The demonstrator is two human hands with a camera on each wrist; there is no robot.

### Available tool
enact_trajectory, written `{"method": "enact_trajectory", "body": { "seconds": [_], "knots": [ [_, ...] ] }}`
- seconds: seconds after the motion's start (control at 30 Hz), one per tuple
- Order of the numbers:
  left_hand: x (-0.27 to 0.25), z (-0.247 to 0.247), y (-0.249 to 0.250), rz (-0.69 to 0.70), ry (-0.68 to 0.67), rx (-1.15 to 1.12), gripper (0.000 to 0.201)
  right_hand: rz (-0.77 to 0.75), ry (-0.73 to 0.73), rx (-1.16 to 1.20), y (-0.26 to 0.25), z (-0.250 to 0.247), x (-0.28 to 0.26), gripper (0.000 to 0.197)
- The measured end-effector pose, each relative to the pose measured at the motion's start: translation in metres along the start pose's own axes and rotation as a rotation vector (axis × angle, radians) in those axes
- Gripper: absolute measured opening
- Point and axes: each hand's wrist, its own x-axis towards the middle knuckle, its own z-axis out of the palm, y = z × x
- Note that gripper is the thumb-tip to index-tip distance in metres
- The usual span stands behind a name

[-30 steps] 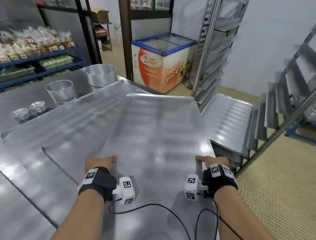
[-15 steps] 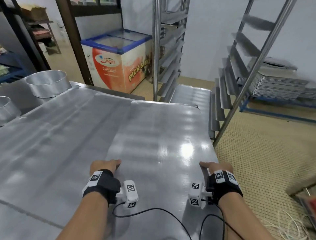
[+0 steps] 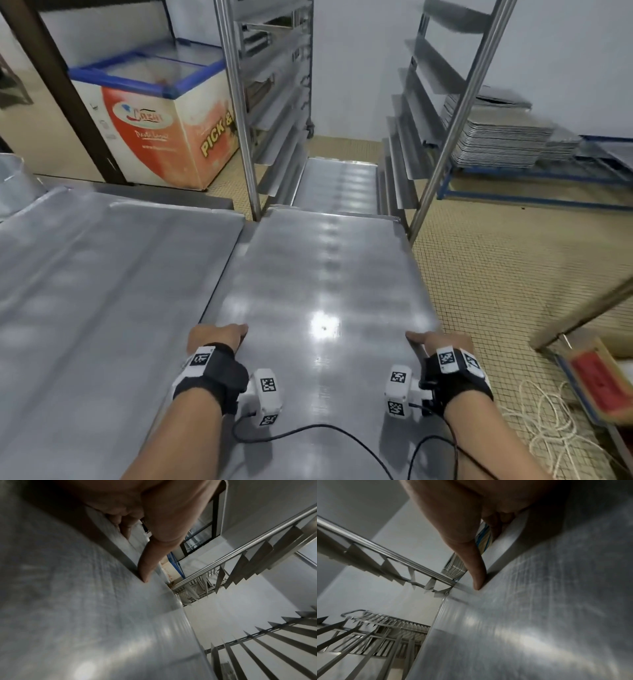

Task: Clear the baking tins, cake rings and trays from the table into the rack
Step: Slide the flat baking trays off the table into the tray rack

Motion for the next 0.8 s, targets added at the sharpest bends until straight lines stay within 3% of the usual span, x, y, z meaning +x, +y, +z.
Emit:
{"method": "enact_trajectory", "body": {
  "seconds": [0.07,0.17,0.33,0.6,0.73,0.8],
  "knots": [
    [0.008,0.009,0.015,0.016,-0.001,0.023,0.045,0.015,-0.005,0.004,-0.007,0.001,0.012,0.060],
    [0.022,0.020,0.030,0.015,0.023,0.066,0.042,0.065,-0.009,0.021,-0.023,0.004,0.025,0.036],
    [0.037,0.038,0.054,-0.013,0.015,0.064,0.048,0.084,-0.003,0.065,-0.047,0.013,0.052,0.044],
    [0.064,0.069,0.095,0.048,-0.027,0.078,0.062,0.032,-0.105,-0.063,-0.082,0.022,0.118,0.043],
    [0.078,0.091,0.104,0.033,-0.024,0.052,0.043,0.013,-0.133,-0.134,-0.093,0.029,0.149,0.046],
    [0.085,0.102,0.107,0.017,-0.024,0.077,0.044,0.018,-0.115,-0.170,-0.096,0.033,0.158,0.038]
  ]
}}
